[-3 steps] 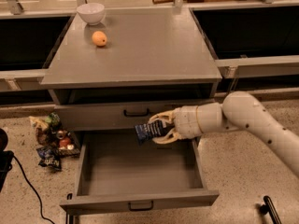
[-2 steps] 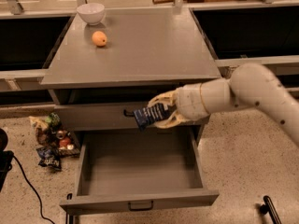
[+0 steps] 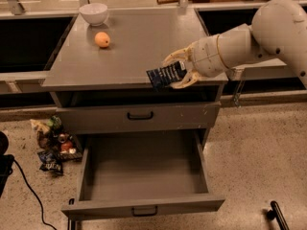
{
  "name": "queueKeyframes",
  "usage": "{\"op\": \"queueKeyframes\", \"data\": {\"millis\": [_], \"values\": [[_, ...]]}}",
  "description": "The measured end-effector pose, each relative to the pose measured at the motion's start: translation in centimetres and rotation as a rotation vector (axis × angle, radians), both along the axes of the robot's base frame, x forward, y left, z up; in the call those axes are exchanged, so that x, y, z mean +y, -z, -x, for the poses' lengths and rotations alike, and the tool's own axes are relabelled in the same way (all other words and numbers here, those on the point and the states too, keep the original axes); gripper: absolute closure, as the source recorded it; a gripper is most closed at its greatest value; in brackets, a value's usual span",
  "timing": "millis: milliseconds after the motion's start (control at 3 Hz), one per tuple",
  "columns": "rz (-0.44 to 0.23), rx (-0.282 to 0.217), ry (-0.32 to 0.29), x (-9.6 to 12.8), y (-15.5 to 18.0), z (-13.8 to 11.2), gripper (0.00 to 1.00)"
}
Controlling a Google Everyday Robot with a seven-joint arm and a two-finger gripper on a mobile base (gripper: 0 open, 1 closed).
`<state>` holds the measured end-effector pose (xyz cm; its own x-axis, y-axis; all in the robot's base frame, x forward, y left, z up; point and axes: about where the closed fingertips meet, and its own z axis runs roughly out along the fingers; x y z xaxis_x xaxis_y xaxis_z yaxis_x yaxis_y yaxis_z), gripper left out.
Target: Pick rxbar blueberry from middle drawer and place on counter
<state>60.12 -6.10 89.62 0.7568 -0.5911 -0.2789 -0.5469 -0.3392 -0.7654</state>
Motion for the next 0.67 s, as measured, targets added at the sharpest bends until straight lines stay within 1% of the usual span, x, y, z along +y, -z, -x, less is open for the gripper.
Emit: {"op": "queueKeyframes", "data": {"millis": [333, 667], "values": [[0.000, 0.001, -0.001, 0.0, 0.0, 0.0, 1.00], [-0.022, -0.034, 0.000, 0.4, -0.9, -2.2, 1.00]]}}
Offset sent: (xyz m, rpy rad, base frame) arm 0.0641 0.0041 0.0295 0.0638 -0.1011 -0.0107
